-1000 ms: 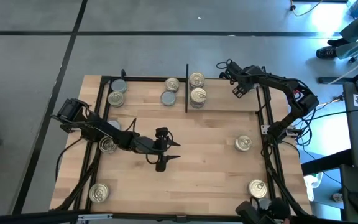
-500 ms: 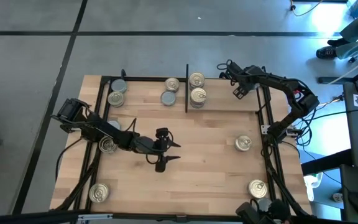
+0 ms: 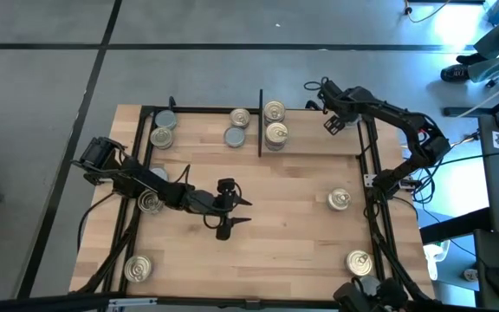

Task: Stack canned seafood by type on shelf
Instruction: Stack the green tuna can on top of the green tuna can, then put the blue tuna can on the shelf

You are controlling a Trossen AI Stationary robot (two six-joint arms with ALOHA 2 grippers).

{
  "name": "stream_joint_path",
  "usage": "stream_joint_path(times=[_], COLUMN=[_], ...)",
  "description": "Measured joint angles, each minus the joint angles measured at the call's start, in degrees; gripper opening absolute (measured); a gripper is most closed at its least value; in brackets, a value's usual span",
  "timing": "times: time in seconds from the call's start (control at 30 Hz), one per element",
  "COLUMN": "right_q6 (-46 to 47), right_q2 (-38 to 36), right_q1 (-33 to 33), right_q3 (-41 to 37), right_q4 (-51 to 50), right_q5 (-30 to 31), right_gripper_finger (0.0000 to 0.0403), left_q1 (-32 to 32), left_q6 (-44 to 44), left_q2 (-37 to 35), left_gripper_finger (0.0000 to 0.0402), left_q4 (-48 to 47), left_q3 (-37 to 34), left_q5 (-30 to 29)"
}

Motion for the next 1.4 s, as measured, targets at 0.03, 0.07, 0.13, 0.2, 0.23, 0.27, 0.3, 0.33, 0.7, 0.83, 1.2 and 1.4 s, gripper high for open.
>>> stream_joint_path(times=[0.03,0.07,0.13,0.2,0.23,0.27,0.3,0.33,0.7,0.83,1.2,1.4], right_q6=[0.0,0.0,0.45,1.18,1.29,1.32,1.31,1.51,6.59,10.9,26.9,34.11], right_q2=[0.0,0.0,0.0,0.0,-0.05,-0.3,-0.66,-1.03,-7.22,-10.05,-18.84,-19.45], right_q1=[0.0,0.0,0.3,1.26,1.97,2.79,3.79,5.13,26.75,34.43,53.66,60.39], right_q3=[0.32,0.59,1.05,1.39,1.5,1.51,1.51,1.54,1.56,1.32,-13.0,-21.27], right_q4=[-0.32,-0.4,-0.5,-0.59,-0.72,-0.88,-1.24,-1.62,-9.79,-12.83,-14.35,-12.02], right_q5=[-0.89,-1.62,-3.65,-4.99,-5.42,-5.91,-6.43,-6.64,-14.57,-18.67,-28.17,-28.36], right_gripper_finger=[0.0279,0.0279,0.0279,0.0279,0.0279,0.0279,0.0279,0.0279,0.0279,0.0279,0.0279,0.0279], left_q1=[0.0,0.0,0.0,0.0,0.0,0.0,0.0,0.0,0.0,0.0,0.03,0.04], left_q6=[0.0,0.0,0.0,0.0,0.0,0.0,0.0,0.0,0.02,-0.02,0.03,1.82], left_q2=[0.0,0.0,0.0,0.0,0.0,0.0,0.0,0.0,0.0,0.0,-0.01,0.0], left_gripper_finger=[0.023,0.023,0.023,0.023,0.023,0.023,0.023,0.023,0.023,0.023,0.023,0.023], left_q4=[0.0,0.0,0.0,0.0,0.0,0.0,0.0,0.0,0.0,0.0,0.03,0.53], left_q3=[0.0,0.0,0.0,0.0,0.0,0.0,0.0,0.0,0.0,0.0,0.0,0.04], left_q5=[-0.01,0.0,0.0,0.01,0.01,0.01,0.01,0.01,0.01,0.01,0.01,-0.03])
